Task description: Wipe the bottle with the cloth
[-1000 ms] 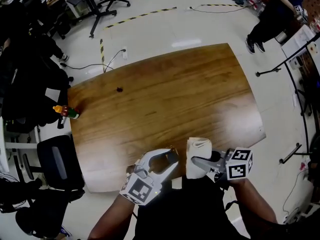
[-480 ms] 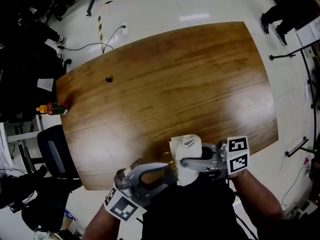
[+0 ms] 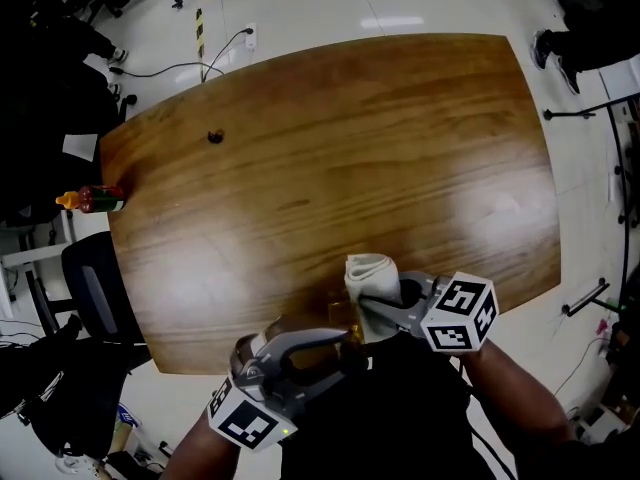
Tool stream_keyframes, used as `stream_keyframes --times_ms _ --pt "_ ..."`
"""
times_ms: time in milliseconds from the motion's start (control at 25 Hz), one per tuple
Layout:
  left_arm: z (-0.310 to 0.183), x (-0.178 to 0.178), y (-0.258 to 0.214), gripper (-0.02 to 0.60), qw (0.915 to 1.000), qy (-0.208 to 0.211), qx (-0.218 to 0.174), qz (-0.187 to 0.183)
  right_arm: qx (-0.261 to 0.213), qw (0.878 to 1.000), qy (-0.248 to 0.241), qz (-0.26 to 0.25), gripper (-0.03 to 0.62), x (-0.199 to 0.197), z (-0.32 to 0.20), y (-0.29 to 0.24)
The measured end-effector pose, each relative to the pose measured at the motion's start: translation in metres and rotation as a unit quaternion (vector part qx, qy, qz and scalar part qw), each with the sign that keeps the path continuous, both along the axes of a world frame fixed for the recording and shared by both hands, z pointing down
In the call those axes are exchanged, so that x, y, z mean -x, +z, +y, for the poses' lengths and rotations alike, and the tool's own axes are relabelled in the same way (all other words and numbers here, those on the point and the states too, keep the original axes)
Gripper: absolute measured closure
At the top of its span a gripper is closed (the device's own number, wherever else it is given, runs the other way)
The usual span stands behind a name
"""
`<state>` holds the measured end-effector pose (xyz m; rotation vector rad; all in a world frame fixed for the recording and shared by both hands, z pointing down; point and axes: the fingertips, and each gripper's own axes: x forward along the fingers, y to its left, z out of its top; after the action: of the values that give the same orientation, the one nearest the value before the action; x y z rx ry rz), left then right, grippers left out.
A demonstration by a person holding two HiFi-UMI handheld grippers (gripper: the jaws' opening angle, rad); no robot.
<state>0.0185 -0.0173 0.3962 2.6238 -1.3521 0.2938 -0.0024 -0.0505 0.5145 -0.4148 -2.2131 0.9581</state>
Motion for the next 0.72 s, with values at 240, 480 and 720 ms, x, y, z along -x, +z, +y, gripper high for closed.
stream_keyframes --times_ms 240,480,720 --pt "0.002 0.001 0.000 0.433 0.9998 -0.009 -0.013 0.010 -0.083 0.993 -0.030 0.076 0.523 0.004 0.002 0.021" --pt "0.005 0.002 0.000 0.433 0.9996 -0.014 -0.017 0.016 -0.113 0.984 -0.061 0.124 0.523 0.004 0.003 0.037" --pt "0.003 0.003 -0.005 0.433 0.9995 -0.011 -0.025 0.019 -0.012 0.998 -0.057 0.035 0.523 0.024 -0.025 -0.021"
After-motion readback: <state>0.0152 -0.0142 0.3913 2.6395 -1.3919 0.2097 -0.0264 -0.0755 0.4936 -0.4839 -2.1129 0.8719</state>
